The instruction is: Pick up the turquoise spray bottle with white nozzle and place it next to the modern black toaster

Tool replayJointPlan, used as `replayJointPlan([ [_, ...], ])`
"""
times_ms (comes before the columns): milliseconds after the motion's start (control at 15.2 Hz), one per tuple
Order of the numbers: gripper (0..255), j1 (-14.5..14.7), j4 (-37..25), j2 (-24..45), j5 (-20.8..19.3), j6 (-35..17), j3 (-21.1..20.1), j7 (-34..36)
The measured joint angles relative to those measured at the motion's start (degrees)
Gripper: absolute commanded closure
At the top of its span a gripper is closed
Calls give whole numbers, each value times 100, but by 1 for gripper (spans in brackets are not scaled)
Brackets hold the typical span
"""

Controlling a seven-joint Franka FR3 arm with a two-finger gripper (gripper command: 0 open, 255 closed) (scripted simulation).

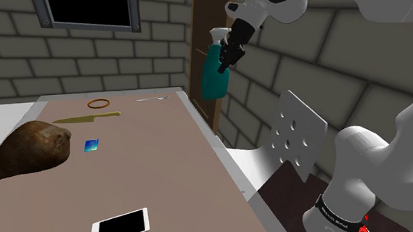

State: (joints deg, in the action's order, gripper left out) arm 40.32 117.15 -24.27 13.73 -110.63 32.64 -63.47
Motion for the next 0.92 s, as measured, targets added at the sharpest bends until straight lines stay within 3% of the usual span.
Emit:
replayJointPlan([
  [396,255,-57,810,-717,-179,-352,-876,870],
  [924,255,42,1555,-1280,-116,-794,-1956,1962],
])
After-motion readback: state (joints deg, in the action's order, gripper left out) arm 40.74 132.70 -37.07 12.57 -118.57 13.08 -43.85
